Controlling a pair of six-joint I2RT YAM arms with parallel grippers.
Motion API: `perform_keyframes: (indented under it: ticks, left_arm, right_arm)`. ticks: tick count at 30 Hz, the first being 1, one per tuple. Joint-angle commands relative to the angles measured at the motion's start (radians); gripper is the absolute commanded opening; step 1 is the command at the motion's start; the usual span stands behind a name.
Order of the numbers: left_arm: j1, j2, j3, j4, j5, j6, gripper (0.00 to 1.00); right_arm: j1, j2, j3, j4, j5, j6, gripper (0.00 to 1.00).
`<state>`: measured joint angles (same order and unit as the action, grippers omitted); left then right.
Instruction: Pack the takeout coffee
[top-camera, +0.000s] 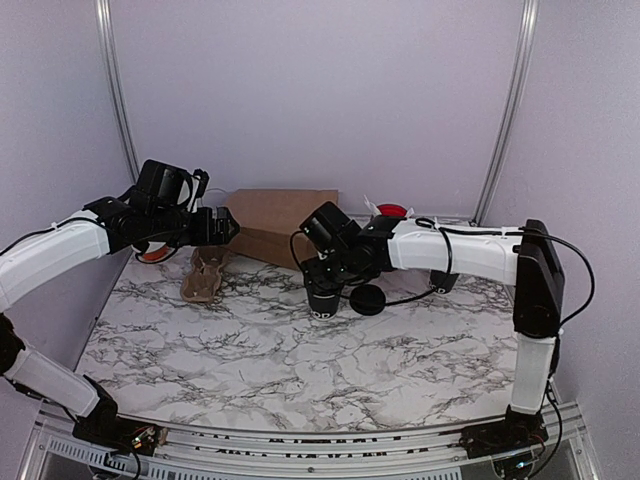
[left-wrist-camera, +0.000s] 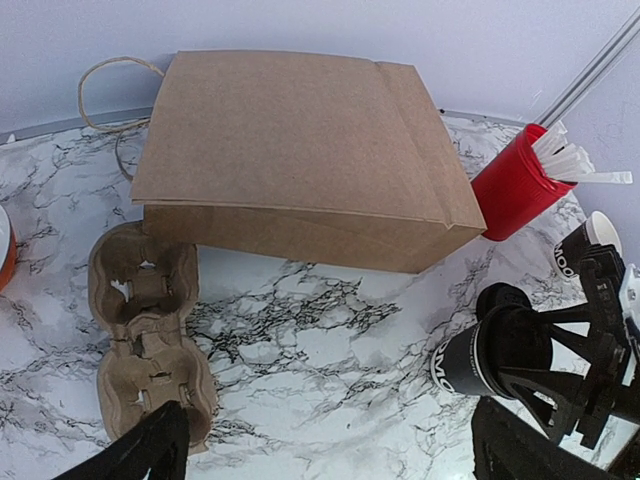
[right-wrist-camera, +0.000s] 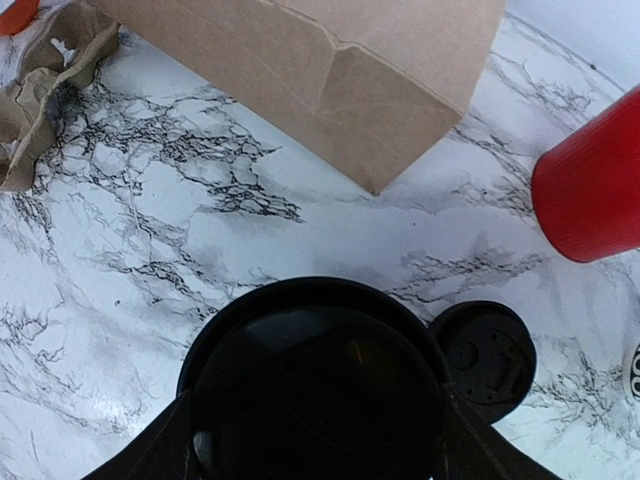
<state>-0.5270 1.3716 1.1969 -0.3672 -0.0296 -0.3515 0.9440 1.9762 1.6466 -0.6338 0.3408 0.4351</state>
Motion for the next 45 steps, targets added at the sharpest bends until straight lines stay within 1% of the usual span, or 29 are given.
perform_keyframes:
  ticks: [1,6,12,13,19,22,28,32,37,43,45]
  left_arm:
    - [0.01,-0.002,-0.002,-0.014,0.008,-0.001,0.99]
    - [0.012,0.004,-0.001,-0.011,0.003,-0.007,0.99]
    - [0.013,0.017,-0.001,0.006,0.012,-0.024,0.99]
    - [0.013,0.02,0.0,0.01,0.014,-0.028,0.99]
    - [0.012,0.038,0.006,0.026,0.025,-0.047,0.99]
    - [0.013,0.045,0.012,0.027,0.03,-0.052,0.99]
    - [0.012,0.052,0.015,0.028,0.026,-0.055,0.99]
    - [0.013,0.058,0.014,0.027,0.028,-0.056,0.99]
    - [0.012,0.064,0.016,0.03,0.032,-0.056,0.99]
    - [0.012,0.067,0.014,0.036,0.041,-0.058,0.99]
    - [0.012,0.067,0.012,0.037,0.042,-0.058,0.99]
  right_arm:
    - [-0.012,-0.122,-0.04,-0.012,0.037,0.03,0.7]
    - [-0.034,-0.232,-0.156,-0.036,0.061,0.071,0.7]
    - [-0.095,-0.428,-0.37,-0.062,0.087,0.141,0.7]
    - [-0.135,-0.458,-0.404,-0.065,0.093,0.152,0.7]
    - [-0.265,-0.632,-0.608,-0.09,0.128,0.192,0.7]
    - [-0.365,-0.695,-0.687,-0.087,0.136,0.201,0.7]
    - [-0.522,-0.773,-0.795,-0.067,0.147,0.204,0.7]
    - [-0.576,-0.817,-0.839,-0.045,0.154,0.211,0.7]
    - [-0.579,-0.846,-0.851,-0.032,0.133,0.218,0.75]
    - [-0.579,-0.86,-0.822,-0.061,0.122,0.214,0.92]
    - [-0.579,-0.864,-0.805,-0.075,0.129,0.214,0.95]
